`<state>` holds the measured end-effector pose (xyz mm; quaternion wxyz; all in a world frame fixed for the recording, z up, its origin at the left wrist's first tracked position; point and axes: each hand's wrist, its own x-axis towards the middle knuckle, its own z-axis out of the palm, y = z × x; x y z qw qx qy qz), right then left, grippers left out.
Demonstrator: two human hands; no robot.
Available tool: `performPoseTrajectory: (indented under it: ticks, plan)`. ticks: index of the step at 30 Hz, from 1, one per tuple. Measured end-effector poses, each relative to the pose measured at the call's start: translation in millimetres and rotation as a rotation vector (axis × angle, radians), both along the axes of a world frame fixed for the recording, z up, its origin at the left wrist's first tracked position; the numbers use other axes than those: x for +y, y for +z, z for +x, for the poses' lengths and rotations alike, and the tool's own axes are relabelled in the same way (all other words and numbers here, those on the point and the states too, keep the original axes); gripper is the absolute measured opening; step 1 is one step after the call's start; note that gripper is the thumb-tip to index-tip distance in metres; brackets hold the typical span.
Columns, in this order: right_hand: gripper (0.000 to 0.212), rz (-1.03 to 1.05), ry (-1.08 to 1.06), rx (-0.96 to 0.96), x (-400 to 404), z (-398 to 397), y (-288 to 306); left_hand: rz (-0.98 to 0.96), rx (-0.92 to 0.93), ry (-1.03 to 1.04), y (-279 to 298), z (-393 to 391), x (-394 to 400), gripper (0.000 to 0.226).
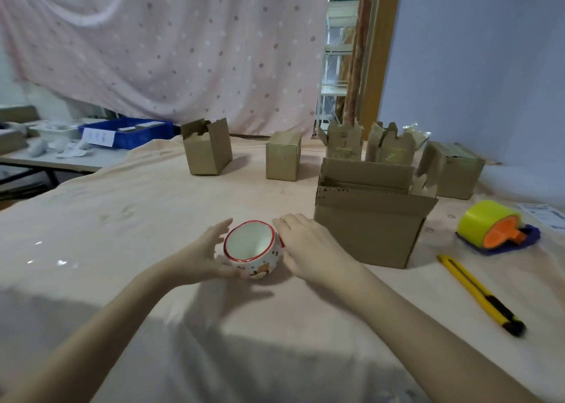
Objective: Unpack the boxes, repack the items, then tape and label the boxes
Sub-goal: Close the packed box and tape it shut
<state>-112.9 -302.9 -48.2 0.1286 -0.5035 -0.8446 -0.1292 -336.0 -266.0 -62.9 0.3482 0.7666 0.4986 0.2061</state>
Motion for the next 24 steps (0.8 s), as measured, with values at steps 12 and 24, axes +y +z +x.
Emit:
performPoseTrajectory:
  ticks: [12,24]
  plan:
    - [0.038,-0.111,-0.100,-0.098,7,-11,11,0.270,-0.159,-0.011,-8,18,-11,0.104]
    - [0.057,0.137,-0.163,0.230,-51,53,154,0.594,0.043,-0.237,178,72,-22,0.090]
